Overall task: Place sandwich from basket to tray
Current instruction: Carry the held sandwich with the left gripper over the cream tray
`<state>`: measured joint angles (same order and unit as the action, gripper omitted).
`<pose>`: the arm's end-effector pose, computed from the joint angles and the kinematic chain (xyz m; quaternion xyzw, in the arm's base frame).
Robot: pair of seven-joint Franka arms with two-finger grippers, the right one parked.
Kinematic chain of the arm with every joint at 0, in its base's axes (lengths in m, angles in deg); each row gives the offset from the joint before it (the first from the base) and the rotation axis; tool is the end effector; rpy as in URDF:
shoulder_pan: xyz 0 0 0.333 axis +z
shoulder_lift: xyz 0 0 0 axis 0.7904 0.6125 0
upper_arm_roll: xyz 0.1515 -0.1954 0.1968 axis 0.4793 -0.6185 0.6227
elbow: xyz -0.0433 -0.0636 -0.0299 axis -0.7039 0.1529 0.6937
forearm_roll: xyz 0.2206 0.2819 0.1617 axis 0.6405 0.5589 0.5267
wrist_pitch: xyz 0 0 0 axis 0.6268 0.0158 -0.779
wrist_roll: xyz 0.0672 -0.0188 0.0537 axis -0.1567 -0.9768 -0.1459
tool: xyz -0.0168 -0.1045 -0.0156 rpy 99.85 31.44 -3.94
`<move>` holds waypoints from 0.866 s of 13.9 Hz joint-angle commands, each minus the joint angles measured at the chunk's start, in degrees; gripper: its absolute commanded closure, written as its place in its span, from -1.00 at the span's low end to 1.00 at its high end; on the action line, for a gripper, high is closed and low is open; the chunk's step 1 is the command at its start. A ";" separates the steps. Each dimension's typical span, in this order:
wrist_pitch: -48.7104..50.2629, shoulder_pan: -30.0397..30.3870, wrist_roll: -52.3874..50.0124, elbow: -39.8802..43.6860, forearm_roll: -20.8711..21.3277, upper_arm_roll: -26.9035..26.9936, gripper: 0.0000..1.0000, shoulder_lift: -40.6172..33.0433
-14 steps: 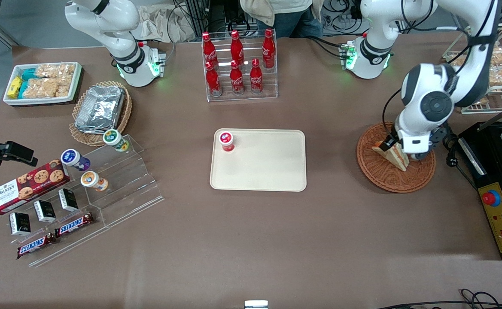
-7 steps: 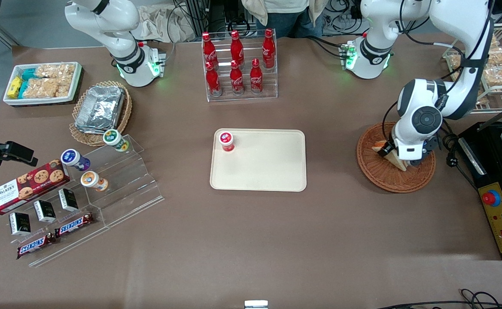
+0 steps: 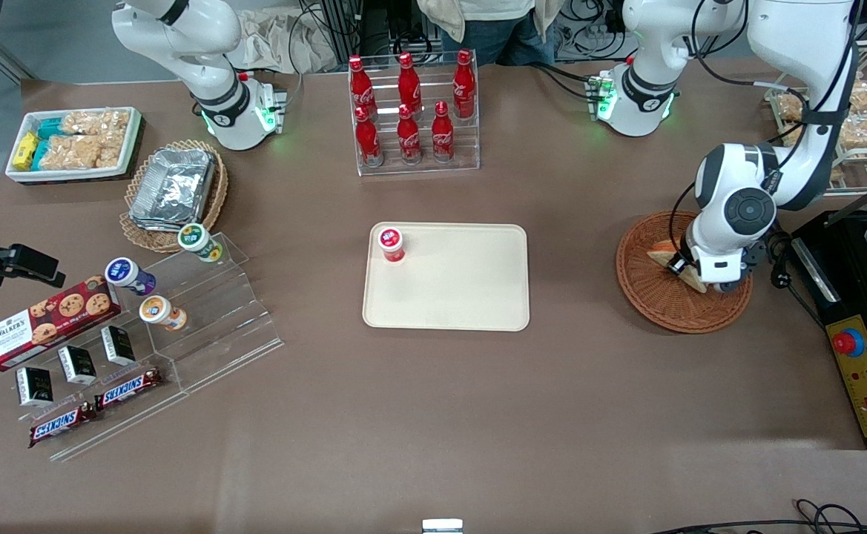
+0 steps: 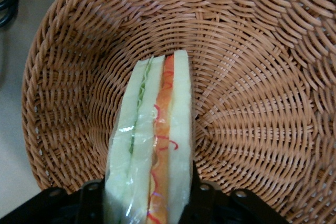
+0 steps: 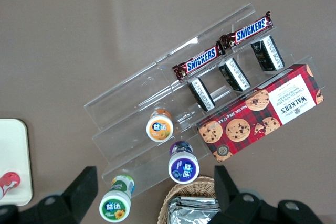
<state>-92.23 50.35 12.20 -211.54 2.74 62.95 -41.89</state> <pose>0.4718 -0.0083 0.2263 -0.9165 -0.3782 0.0520 0.1195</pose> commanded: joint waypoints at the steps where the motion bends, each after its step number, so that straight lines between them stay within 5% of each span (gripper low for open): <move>1: 0.81 -0.58 -1.57 0.36 1.28 -0.86 1.00 -1.41; 4: 5.55 -0.58 -0.78 4.47 0.58 -7.61 1.00 -5.37; 7: 21.93 -0.58 1.41 16.04 -0.21 -13.33 1.00 -5.56; 9: 31.98 -0.76 6.66 25.20 -5.46 -15.98 1.00 -4.77; 12: 32.74 -0.93 13.09 30.41 -11.71 -18.43 1.00 -4.77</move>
<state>-60.21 49.27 20.78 -184.64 -5.87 45.84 -48.13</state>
